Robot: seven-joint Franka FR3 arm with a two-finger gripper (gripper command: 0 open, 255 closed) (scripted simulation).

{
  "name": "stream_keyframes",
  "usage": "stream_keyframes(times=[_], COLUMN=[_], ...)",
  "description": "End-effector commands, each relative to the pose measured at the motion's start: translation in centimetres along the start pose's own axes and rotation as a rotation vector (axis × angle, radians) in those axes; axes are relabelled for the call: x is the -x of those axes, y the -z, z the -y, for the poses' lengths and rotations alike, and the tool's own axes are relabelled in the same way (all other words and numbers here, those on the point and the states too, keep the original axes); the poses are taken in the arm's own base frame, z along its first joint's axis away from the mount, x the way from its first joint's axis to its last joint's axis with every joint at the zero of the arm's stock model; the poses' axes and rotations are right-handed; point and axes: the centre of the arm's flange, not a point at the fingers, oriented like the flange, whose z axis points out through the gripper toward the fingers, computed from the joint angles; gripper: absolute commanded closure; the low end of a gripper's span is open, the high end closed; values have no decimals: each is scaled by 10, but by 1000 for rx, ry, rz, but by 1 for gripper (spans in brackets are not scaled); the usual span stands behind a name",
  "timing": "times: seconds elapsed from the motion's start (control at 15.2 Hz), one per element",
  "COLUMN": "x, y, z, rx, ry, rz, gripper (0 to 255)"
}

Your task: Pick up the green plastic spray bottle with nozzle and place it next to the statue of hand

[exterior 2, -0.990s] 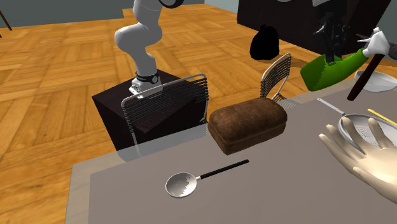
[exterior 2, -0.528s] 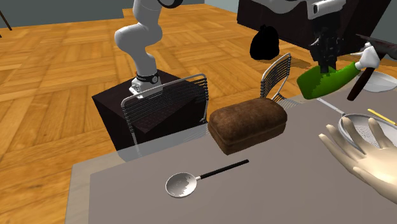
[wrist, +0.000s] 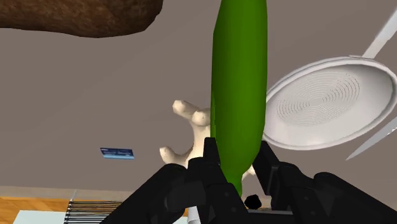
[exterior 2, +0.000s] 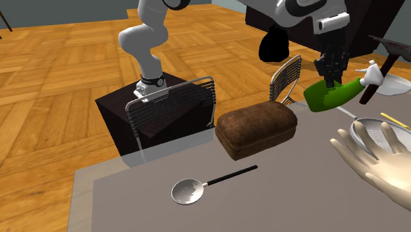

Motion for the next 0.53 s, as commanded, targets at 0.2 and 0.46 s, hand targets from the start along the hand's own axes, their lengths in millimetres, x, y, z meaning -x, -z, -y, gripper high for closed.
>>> stream_keyframes(times=[0.2,0.46], x=[13,24], y=[-22,-40], z=[0,0], rx=[-1,-1], ry=[0,0], rz=[-1,-1], gripper=[255,255])
